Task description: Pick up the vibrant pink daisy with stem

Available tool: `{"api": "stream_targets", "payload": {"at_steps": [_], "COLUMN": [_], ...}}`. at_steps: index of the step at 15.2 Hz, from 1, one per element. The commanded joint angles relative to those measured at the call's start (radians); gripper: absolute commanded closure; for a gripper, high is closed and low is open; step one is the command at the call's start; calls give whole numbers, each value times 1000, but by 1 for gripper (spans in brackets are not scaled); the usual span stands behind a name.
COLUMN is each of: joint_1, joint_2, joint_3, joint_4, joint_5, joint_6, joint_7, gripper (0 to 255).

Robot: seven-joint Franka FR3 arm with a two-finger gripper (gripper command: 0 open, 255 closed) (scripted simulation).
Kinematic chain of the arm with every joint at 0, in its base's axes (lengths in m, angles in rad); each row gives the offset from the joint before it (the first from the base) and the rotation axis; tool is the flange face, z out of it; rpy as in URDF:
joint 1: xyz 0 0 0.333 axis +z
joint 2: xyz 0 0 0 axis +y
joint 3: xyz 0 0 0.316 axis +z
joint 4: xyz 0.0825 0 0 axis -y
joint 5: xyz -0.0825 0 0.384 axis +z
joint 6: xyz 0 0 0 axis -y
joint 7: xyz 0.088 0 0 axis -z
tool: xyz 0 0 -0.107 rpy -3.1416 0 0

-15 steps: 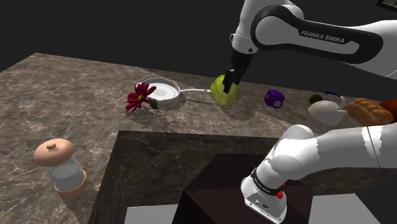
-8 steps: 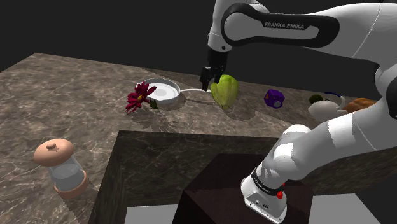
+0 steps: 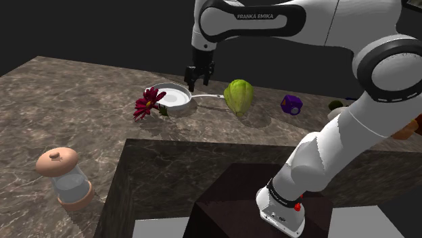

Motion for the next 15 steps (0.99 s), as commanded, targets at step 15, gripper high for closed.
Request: {"api": "stream_targets", "payload": {"at_steps": [15], "joint_1": [66], "joint_2": [710], "joint_3": [43], "joint_4": [846], "joint_5": [30], "joint_6": [-160], "joint_7": [103], "gripper": [0]}}
